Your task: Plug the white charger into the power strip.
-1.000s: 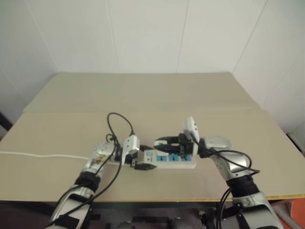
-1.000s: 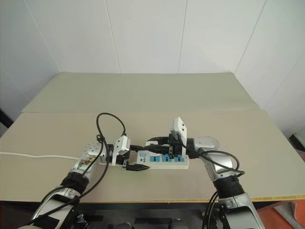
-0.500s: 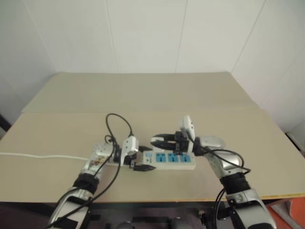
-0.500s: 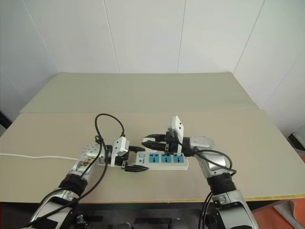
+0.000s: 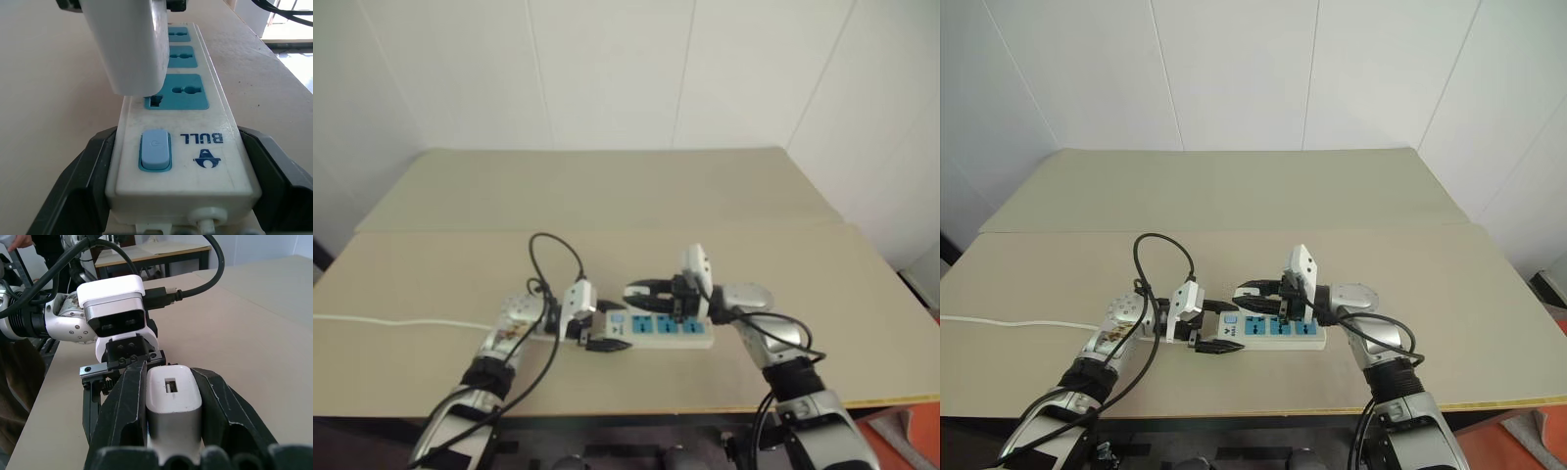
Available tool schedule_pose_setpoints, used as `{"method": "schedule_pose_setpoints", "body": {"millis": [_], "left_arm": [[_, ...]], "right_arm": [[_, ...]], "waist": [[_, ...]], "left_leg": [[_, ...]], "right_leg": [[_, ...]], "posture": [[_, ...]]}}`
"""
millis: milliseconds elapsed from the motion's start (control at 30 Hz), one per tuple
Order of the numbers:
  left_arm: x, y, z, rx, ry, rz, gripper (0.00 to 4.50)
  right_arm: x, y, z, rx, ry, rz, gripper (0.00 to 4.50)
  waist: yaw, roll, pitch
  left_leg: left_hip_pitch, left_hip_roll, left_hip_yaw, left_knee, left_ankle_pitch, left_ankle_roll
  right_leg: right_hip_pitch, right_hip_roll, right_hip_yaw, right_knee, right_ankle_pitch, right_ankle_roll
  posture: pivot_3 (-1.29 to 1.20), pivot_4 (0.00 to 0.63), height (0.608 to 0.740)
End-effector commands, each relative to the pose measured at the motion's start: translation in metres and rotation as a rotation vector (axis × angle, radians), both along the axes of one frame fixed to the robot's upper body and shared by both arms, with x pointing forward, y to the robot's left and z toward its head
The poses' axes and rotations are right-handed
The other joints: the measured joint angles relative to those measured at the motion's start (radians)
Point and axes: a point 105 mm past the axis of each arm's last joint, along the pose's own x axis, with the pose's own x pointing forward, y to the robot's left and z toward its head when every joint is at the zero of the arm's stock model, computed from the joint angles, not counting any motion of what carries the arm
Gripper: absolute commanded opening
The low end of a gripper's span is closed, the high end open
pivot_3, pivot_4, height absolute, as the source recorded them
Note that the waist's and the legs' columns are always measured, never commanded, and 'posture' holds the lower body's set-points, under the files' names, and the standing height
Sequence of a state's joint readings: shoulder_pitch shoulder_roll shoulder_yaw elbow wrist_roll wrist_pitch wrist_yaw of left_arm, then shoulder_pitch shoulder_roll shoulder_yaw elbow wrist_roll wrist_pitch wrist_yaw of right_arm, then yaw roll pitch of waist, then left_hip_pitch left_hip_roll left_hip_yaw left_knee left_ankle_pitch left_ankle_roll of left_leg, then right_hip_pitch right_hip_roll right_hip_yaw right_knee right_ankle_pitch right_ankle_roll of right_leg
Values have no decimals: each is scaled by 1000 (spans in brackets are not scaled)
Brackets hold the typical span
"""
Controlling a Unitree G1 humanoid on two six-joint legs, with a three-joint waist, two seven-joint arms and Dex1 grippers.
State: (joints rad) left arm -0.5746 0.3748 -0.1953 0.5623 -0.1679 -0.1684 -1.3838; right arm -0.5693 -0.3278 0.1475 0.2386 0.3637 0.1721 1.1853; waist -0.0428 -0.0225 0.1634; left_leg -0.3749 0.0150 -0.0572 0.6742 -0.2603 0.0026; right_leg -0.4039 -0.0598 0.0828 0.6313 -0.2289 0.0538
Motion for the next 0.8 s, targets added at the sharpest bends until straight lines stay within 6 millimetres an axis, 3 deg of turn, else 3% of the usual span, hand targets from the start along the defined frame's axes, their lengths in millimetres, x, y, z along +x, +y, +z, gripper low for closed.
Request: {"method": "schedule_pose_setpoints", "body": {"millis": [33,367,800], "left_arm": [[-9,4,-19,64,58,-15,3277],[-9,6,-20,69,58,-7,3277],[-11,10,-21,76,65,-3,3277]], "right_arm": [[-1,-3,-1,-15,-24,2,1231],[-6,-5,-14,-54,-24,17,1231],[-5,-34,-43,-170,-8,-27,1231]], "waist": [[0,0,0],[0,0,0],[0,0,-1]], "left_leg": [[0,0,0,0,0,0],[0,0,0,0,0,0],[3,0,0,-1,0,0]], "right_leg": [[0,0,0,0,0,0],[0,0,0,0,0,0],[3,0,0,-1,0,0]], "posture": [[0,150,740],[0,150,740],[0,150,740]]}}
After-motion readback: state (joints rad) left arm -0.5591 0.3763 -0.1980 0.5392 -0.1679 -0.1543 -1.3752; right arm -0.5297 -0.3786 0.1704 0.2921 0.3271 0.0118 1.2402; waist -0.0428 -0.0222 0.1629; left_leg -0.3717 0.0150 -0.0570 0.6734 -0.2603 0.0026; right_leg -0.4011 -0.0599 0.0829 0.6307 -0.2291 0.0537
